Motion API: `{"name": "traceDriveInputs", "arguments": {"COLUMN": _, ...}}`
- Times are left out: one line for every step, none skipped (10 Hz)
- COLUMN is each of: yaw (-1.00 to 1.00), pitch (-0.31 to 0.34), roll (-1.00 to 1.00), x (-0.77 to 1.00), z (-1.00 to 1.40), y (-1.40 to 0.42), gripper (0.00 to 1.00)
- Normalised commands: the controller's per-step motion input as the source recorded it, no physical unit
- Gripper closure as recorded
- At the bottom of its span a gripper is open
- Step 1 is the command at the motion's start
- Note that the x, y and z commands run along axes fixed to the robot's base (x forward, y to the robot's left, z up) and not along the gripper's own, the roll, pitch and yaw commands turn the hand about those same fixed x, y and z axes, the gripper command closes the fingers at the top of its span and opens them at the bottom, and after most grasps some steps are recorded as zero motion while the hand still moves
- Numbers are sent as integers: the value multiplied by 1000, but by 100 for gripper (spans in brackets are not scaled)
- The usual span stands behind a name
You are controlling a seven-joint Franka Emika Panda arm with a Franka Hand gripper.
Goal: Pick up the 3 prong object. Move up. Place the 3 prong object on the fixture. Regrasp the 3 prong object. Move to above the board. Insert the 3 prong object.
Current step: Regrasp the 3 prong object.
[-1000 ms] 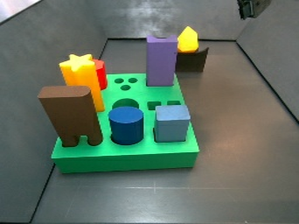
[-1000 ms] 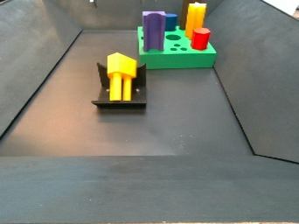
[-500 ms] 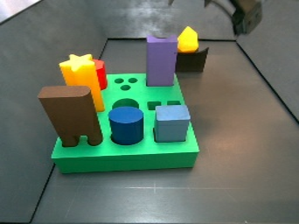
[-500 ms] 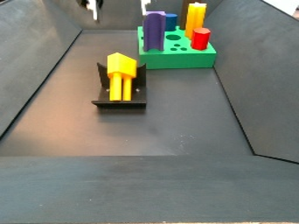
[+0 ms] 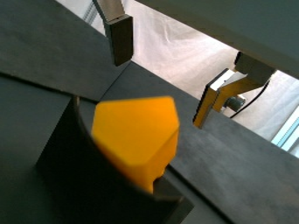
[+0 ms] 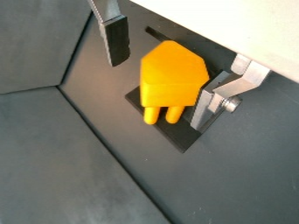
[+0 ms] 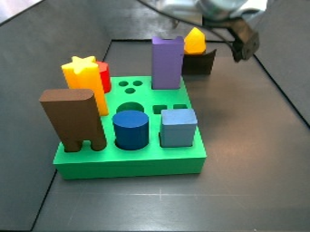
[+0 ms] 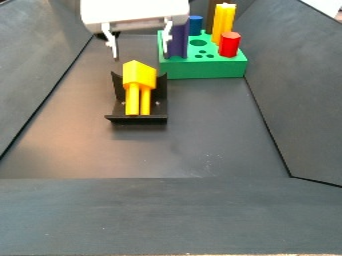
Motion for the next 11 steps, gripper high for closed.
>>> {"name": "traceDriveInputs", "arguments": {"yaw": 73, "pitch": -32, "roll": 89, "x": 129, "z": -1000, "y": 13, "gripper": 0}}
{"name": "traceDriveInputs", "arguments": {"yaw": 60, "pitch": -31, "roll": 84, "x": 135, "z": -1000, "y": 6, "gripper": 0}}
{"name": "traceDriveInputs", "arguments": {"yaw": 48, "pitch": -27, "roll": 79, "x": 125, "z": -842, "y": -2, "gripper": 0}}
{"name": "traceDriveInputs", "arguments": {"yaw": 38, "pitch": -21, "roll": 75, "x": 110, "z": -700, "y": -7, "gripper": 0}}
{"name": "traceDriveInputs", "arguments": {"yaw": 35, "pitch": -20, "roll": 75, "x": 104, "z": -606, "y": -10, "gripper": 0}}
{"name": "traceDriveInputs", "arguments": {"yaw": 33, "pitch": -14, "roll": 72, "x": 89, "z": -375, "y": -15, "gripper": 0}}
{"name": "traceDriveInputs", "arguments": {"yaw": 31, "pitch": -10, "roll": 73, "x": 85, "z": -288, "y": -14, "gripper": 0}}
{"name": "traceDriveInputs", "arguments": {"yaw": 26, "pitch": 6, "roll": 69, "x": 33, "z": -178, "y": -33, "gripper": 0}}
{"name": "traceDriveInputs", "arguments": {"yaw": 24, "pitch": 1, "roll": 67, "x": 29, "z": -175, "y": -36, "gripper": 0}}
{"name": "traceDriveInputs", "arguments": {"yaw": 24, "pitch": 1, "roll": 66, "x": 29, "z": -176, "y": -36, "gripper": 0}}
{"name": "traceDriveInputs", "arguments": {"yaw": 24, "pitch": 1, "roll": 66, "x": 29, "z": -176, "y": -36, "gripper": 0}}
